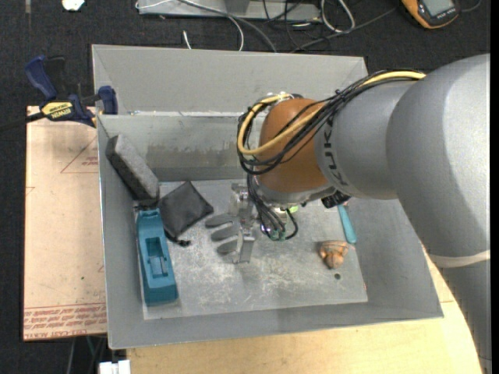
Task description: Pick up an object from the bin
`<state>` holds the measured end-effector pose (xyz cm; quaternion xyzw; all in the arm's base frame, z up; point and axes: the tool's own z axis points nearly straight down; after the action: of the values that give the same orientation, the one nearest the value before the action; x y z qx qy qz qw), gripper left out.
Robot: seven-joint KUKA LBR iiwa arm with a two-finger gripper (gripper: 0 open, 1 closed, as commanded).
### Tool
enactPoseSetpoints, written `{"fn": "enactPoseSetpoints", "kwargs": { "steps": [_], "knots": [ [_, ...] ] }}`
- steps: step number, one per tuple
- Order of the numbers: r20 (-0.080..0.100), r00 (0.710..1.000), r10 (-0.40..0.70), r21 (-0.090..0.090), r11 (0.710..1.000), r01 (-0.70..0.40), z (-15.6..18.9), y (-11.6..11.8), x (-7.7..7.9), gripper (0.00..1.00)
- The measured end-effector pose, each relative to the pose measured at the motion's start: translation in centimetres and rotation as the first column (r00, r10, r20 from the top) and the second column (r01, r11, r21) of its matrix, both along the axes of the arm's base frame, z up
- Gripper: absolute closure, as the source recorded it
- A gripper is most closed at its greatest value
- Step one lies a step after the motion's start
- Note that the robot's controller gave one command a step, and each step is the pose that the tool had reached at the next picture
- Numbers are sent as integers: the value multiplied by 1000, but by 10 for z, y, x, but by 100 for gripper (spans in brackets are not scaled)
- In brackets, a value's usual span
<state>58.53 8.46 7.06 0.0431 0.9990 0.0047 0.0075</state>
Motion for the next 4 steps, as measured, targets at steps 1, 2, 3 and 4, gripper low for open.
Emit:
{"fn": "enactPoseSetpoints", "kwargs": {
  "steps": [1, 2, 3, 4],
  "knots": [
    [2, 979, 204, -3, 979, -204, 46, -12, 19, 0],
    [7, 993, 121, -1, 993, -121, 40, -9, 13, 0],
    [4, 989, 145, -2, 989, -145, 18, -13, 9, 0],
    [1, 995, 96, 1, 995, -96, 8, -9, 3, 0]
  ]
}}
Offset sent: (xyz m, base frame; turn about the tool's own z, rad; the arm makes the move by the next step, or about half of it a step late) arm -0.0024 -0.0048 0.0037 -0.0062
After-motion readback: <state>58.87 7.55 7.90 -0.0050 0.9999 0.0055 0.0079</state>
